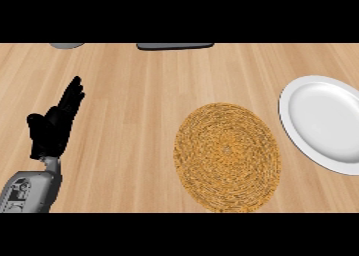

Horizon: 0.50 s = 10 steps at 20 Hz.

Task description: Pick the croissant from the placemat and place it in the plate

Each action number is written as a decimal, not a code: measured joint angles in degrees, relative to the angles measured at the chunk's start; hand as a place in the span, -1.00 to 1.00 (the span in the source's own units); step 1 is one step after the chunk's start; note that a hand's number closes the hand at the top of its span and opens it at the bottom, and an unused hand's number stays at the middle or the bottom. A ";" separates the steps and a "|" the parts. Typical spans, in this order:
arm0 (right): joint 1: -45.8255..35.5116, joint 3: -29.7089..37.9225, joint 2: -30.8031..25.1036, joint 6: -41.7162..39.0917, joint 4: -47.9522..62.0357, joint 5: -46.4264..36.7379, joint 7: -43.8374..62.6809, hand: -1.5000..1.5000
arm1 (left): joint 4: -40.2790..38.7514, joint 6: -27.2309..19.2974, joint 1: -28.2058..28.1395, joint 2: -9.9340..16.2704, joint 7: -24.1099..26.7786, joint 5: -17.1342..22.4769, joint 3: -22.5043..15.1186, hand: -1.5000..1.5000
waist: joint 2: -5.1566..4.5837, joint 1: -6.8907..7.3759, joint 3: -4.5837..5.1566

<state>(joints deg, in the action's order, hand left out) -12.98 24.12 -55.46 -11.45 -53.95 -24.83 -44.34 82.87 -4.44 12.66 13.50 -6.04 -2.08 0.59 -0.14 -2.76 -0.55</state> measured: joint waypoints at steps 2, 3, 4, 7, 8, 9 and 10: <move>-0.15 2.38 -2.45 -1.75 3.86 2.31 -6.06 1.00 | 0.01 0.20 0.31 -0.30 -0.15 -0.13 -0.50 0.00 | -0.10 0.94 0.08; -0.45 2.91 -3.27 -2.14 5.86 3.04 -7.82 1.00 | 0.03 0.21 0.42 -0.57 0.02 -0.40 -0.94 0.00 | -0.14 1.48 0.13; -0.70 3.20 -4.18 -2.52 7.74 3.60 -9.11 1.00 | 0.48 0.25 -0.05 -0.74 0.10 -0.62 -1.35 0.00 | -0.17 2.07 0.15; -2.41 2.25 -5.25 -3.08 11.95 4.33 -10.87 1.00 | 0.04 0.76 0.98 -0.90 0.02 -0.94 -1.90 0.00 | -0.28 3.09 0.25; -2.84 1.72 -5.54 -3.40 12.72 4.53 -11.04 1.00 | 0.13 1.03 0.76 -0.76 0.14 -0.78 -1.75 0.00 | -0.25 3.28 0.29; -3.63 0.82 -5.61 -3.76 13.25 4.52 -10.96 1.00 | -0.54 1.18 1.49 -0.79 0.06 -0.72 -1.63 0.00 | -0.27 3.41 0.33; -4.64 -0.19 -5.24 -3.99 13.62 4.41 -10.68 1.00 | -0.38 1.22 1.62 -0.94 -0.13 -0.84 -1.85 0.00 | -0.26 3.63 0.36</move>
<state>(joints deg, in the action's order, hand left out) -17.62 23.93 -60.70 -15.44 -40.33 -20.42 -55.02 82.49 -3.22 14.28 12.57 -6.17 -2.92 -1.26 -0.40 0.88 -0.19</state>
